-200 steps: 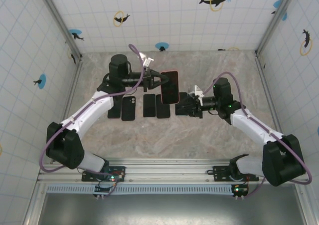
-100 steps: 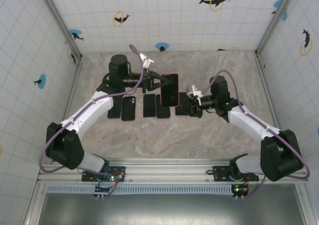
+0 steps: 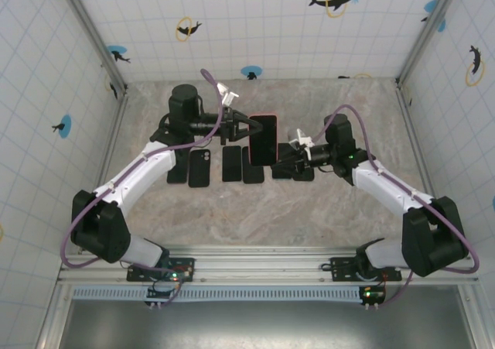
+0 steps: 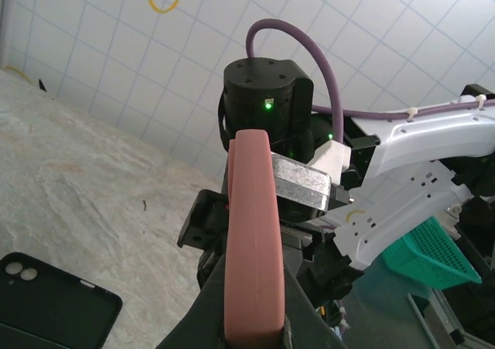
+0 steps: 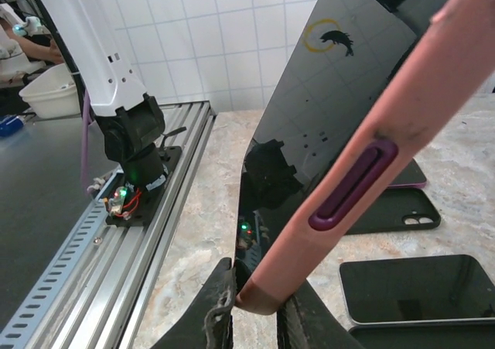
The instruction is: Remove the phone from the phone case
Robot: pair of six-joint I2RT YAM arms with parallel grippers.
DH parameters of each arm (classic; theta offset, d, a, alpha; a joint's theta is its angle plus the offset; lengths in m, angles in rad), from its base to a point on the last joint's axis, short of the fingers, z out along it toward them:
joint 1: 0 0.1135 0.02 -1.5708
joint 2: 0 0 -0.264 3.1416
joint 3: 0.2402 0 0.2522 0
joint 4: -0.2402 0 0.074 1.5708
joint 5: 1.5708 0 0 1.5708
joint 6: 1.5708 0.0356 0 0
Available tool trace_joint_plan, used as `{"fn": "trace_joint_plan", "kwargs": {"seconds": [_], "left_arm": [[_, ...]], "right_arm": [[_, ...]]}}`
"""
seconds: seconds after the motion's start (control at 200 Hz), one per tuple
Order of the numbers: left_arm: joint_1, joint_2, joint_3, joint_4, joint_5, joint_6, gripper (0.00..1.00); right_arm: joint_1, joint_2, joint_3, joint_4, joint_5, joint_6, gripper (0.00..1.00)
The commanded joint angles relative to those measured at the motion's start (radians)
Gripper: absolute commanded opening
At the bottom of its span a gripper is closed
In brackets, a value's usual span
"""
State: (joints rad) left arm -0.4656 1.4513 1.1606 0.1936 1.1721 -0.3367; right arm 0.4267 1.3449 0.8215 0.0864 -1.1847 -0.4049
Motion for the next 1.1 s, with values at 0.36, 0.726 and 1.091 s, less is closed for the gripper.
{"fn": "trace_joint_plan", "kwargs": {"seconds": [0.36, 0.726, 1.091], "left_arm": [[0.002, -0.023, 0.029, 0.006, 0.036, -0.039, 0.00], [-0.015, -0.013, 0.028, 0.019, 0.049, -0.063, 0.00], [-0.025, 0.013, 0.045, 0.065, 0.005, -0.098, 0.00]], "right_arm": [[0.040, -0.035, 0.108, -0.167, 0.224, -0.197, 0.07], [0.044, -0.074, 0.089, -0.041, 0.286, -0.121, 0.05], [0.038, -0.115, 0.004, 0.188, 0.228, 0.046, 0.19]]}}
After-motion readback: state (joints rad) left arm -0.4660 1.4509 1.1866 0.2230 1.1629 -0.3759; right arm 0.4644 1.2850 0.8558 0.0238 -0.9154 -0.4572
